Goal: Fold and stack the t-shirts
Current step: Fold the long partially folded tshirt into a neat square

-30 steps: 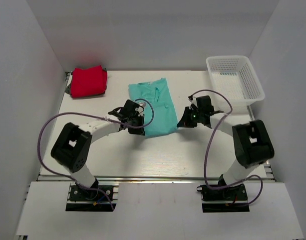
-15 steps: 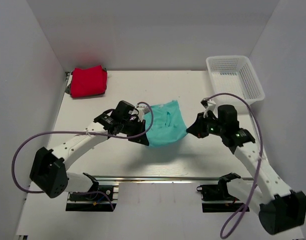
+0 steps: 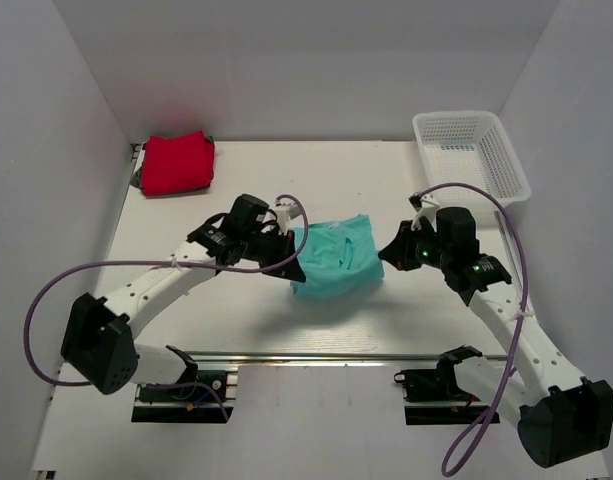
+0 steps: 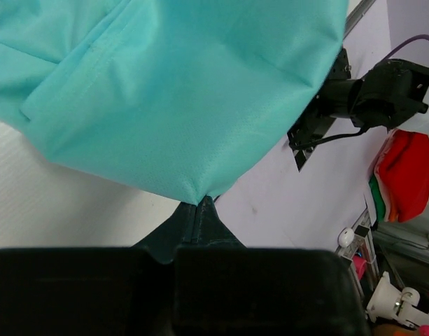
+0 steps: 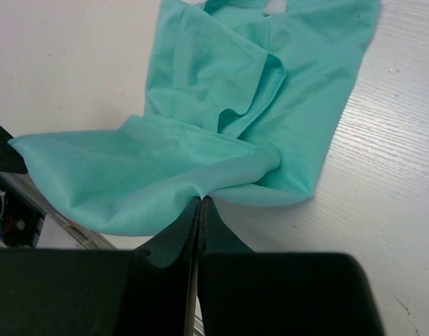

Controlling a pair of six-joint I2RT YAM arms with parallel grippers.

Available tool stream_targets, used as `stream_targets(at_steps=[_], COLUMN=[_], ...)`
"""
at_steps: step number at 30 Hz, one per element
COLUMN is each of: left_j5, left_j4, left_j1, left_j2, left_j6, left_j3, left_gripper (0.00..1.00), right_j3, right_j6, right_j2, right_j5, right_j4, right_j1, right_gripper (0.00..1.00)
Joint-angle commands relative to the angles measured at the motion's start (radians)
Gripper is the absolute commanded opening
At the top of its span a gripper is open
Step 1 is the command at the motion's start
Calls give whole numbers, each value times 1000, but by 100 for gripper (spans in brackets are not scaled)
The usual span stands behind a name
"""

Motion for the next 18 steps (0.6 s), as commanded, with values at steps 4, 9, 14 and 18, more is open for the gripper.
stream_targets(at_steps=[4,9,14,18], left_j5=[57,-19,-68,-119], left_j4=[70,70,81,113], left_j1=[5,23,44,63], left_j2=[129,140,131,131], left_j6=[22,22,22,22], left_j3=[88,130,131,131], left_gripper=[0,0,0,0], right_j3=[34,71,94,122], right_j6=[49,51,58,69], right_j2=[29,83,141,173], right_j5=[95,112,158,169], right_j4=[149,166,179,202], right_j1=[-5,-3,-8,-8], right_gripper=[0,0,0,0])
